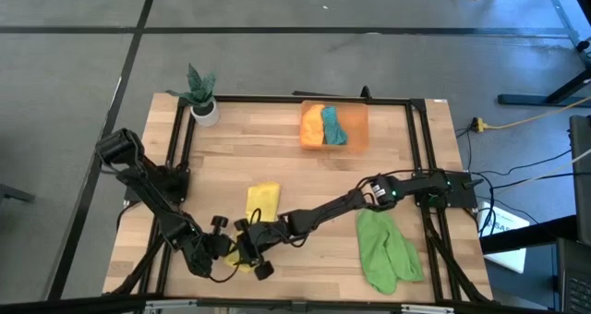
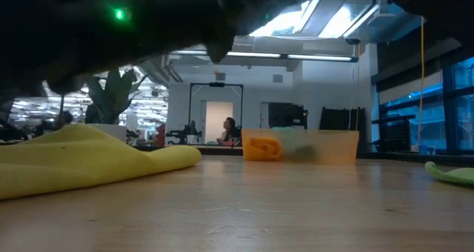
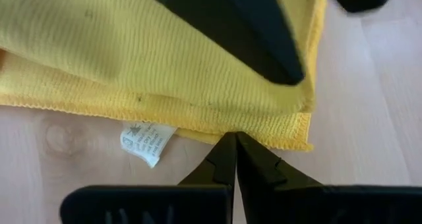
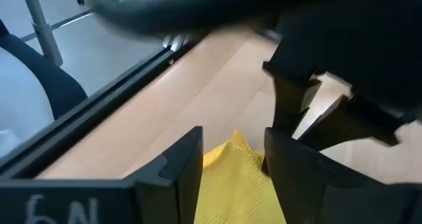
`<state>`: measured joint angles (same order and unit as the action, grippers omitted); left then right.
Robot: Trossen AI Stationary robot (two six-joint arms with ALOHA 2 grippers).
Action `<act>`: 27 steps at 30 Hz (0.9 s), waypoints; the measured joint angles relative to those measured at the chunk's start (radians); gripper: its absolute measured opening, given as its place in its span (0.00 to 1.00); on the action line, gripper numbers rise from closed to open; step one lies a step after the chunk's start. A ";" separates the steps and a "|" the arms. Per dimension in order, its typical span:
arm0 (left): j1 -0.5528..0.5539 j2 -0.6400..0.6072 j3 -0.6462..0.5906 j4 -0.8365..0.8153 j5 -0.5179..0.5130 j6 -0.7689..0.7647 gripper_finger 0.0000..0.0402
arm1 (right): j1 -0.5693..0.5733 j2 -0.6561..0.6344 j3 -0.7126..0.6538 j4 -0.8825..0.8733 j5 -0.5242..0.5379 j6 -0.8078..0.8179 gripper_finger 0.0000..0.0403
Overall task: Roll microfiber towels into tight, uniform cylinder then place into a basket
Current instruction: Roll the yellow microfiber towel
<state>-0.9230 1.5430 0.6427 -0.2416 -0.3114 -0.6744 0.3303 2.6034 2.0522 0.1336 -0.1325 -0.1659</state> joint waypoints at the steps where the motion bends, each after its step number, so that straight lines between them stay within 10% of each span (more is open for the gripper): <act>1: -0.001 -0.003 0.005 -0.005 0.001 0.008 0.02 | 0.002 -0.013 0.000 -0.038 0.001 -0.006 0.40; 27: 0.007 -0.013 0.042 -0.043 -0.007 0.055 0.02 | 0.099 -0.004 0.002 -0.283 0.216 -0.310 0.40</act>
<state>-0.9157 1.5303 0.6849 -0.2848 -0.3187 -0.6189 0.4289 2.5996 2.0546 -0.1493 0.0837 -0.4763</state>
